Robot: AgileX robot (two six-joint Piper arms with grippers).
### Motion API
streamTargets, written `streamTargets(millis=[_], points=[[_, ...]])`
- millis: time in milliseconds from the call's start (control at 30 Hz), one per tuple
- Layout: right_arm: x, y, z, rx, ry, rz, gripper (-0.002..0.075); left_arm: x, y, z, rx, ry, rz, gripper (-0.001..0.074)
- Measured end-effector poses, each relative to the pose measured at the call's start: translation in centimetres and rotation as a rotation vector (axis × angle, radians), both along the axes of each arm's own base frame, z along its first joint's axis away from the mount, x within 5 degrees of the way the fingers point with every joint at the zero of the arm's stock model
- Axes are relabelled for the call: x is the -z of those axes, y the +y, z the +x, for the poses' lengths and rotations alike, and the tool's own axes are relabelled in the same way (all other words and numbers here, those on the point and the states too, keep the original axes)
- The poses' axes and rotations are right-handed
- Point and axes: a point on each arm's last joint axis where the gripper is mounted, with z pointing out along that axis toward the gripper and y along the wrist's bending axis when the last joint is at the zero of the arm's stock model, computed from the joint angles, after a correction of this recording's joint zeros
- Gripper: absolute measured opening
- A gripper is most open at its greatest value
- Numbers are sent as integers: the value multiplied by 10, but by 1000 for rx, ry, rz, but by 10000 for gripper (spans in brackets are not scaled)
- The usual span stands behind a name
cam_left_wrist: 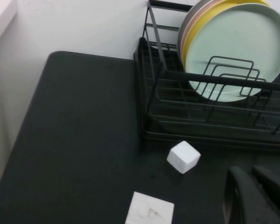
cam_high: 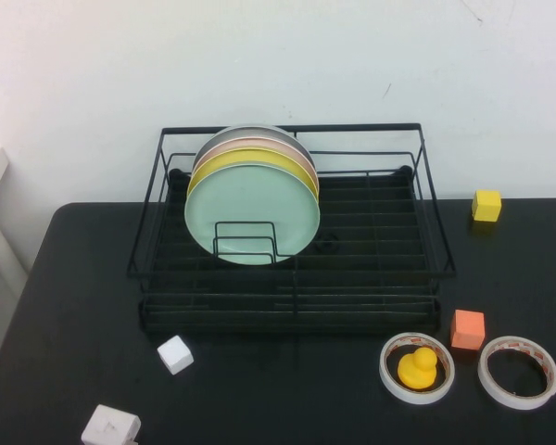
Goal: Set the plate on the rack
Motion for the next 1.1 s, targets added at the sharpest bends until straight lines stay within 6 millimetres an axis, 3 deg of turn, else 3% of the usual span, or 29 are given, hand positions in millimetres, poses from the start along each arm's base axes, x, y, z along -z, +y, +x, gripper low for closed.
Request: streamTargets(millis=[500, 1100], points=[[0, 0, 0, 0, 0, 0, -2, 0, 3, 1, -73, 4, -42, -1], [0, 0, 0, 0, 0, 0, -2, 0, -2, 0, 34, -1, -1, -1]])
